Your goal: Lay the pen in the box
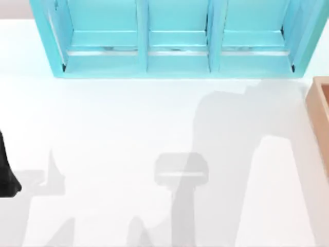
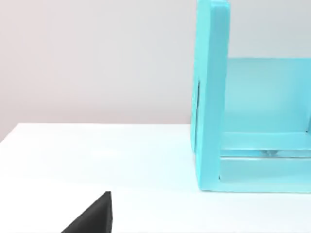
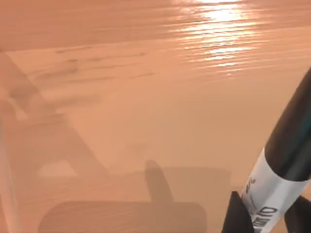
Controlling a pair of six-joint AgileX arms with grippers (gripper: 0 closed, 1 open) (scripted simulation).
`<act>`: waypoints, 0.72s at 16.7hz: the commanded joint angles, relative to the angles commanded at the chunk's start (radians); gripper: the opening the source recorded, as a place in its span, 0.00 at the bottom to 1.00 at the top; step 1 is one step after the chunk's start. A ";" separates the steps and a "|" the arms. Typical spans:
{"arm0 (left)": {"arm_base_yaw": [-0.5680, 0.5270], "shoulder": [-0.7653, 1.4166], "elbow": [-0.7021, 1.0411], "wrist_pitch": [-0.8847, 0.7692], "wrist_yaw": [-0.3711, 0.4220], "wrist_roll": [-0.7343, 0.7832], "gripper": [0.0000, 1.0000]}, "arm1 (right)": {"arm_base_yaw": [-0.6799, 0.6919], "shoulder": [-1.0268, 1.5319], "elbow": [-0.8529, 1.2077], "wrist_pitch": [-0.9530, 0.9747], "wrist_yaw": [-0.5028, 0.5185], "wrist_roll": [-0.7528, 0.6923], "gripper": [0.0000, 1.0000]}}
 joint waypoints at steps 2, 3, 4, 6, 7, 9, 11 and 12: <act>0.000 0.000 0.000 0.000 0.000 0.000 1.00 | 0.009 -0.020 -0.135 0.048 -0.006 -0.006 0.00; 0.000 0.000 0.000 0.000 0.000 0.000 1.00 | 0.015 -0.023 -0.187 0.072 -0.011 -0.011 0.00; 0.000 0.000 0.000 0.000 0.000 0.000 1.00 | 0.021 -0.023 -0.229 0.095 -0.017 -0.017 0.00; 0.000 0.000 0.000 0.000 0.000 0.000 1.00 | 0.027 -0.022 -0.283 0.132 -0.028 -0.028 0.00; 0.000 0.000 0.000 0.000 0.000 0.000 1.00 | 0.027 -0.022 -0.294 0.141 -0.031 -0.032 0.00; 0.000 0.000 0.000 0.000 0.000 0.000 1.00 | 0.027 -0.022 -0.296 0.143 -0.031 -0.032 0.00; 0.000 0.000 0.000 0.000 0.000 0.000 1.00 | 0.027 -0.022 -0.296 0.143 -0.031 -0.032 0.00; 0.000 0.000 0.000 0.000 0.000 0.000 1.00 | 0.027 -0.022 -0.296 0.143 -0.031 -0.032 0.08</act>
